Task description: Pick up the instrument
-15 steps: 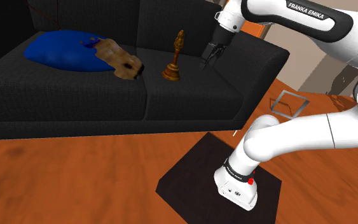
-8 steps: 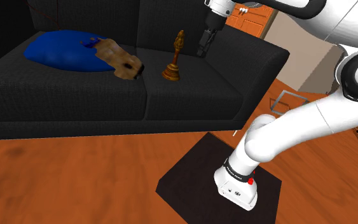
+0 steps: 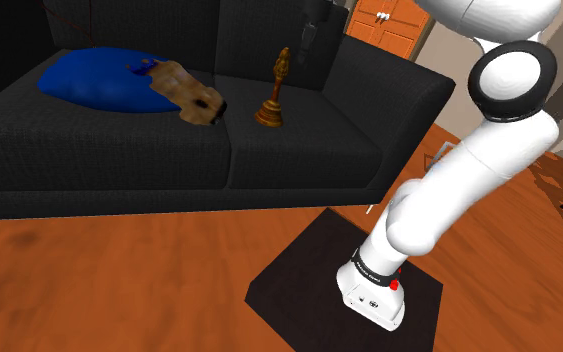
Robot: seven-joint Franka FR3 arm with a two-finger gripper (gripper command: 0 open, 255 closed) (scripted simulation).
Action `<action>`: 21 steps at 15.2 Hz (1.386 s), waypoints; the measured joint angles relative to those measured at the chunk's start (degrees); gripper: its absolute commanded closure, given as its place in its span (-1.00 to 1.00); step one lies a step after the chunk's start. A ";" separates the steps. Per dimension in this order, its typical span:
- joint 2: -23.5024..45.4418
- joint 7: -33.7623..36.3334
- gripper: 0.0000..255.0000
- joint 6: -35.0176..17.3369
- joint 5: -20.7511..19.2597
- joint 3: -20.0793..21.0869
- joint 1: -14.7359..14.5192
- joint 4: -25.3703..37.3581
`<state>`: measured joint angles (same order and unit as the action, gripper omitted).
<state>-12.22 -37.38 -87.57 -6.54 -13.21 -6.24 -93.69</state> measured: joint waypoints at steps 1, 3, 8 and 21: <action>3.25 -2.37 -1.00 1.29 0.23 -0.42 -0.18 4.41; 8.94 -6.99 -1.00 3.87 0.59 -1.02 -0.26 12.45; 12.21 -10.28 -1.00 3.15 0.67 -1.24 -0.16 14.82; 10.39 -9.82 1.00 -0.97 0.20 -1.13 -0.27 9.00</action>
<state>-1.83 -47.20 -88.54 -6.34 -14.34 -6.52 -84.70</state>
